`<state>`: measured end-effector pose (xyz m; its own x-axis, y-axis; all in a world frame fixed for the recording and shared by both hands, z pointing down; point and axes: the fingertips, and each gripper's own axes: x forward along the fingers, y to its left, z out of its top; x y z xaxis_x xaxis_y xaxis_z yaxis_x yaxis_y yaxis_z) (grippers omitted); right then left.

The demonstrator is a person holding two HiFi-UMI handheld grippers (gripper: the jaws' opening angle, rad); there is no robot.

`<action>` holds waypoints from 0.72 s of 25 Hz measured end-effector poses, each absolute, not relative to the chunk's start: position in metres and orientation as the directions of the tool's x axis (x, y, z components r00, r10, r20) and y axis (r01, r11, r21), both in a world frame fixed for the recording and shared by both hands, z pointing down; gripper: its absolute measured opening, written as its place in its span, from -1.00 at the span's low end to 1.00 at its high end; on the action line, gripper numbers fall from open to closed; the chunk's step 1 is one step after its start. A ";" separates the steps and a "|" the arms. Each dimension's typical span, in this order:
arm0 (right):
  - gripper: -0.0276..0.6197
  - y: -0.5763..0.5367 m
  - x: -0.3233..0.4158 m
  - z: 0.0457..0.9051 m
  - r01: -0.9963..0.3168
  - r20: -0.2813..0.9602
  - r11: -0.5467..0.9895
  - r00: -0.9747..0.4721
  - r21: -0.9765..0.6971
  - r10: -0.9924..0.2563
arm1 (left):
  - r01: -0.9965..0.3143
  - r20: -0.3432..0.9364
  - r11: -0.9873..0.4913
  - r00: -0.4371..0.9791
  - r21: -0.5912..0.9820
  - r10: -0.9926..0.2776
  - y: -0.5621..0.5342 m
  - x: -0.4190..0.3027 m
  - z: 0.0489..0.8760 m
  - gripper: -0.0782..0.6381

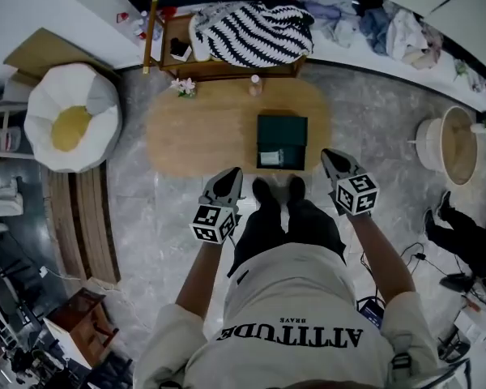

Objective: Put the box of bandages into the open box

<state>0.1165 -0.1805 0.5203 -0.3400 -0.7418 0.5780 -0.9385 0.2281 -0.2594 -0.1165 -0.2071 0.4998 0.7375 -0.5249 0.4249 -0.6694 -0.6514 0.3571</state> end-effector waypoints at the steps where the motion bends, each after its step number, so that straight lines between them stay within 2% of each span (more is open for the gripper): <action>1: -0.85 -0.179 0.121 0.510 -0.937 0.562 0.227 -0.340 -0.264 -0.754 | -0.669 0.419 -0.653 0.738 0.355 -0.529 -0.207 -0.116 0.492 -0.72; 11: -0.85 -0.143 0.179 0.426 -0.942 0.449 0.260 -0.330 -0.212 -0.830 | -0.698 0.359 -0.647 0.715 0.308 -0.600 -0.183 -0.097 0.425 -0.72; 18: -0.85 -0.089 0.203 0.403 -0.928 0.419 0.305 -0.370 -0.216 -0.829 | -0.737 0.335 -0.617 0.676 0.277 -0.656 -0.139 -0.081 0.403 -0.72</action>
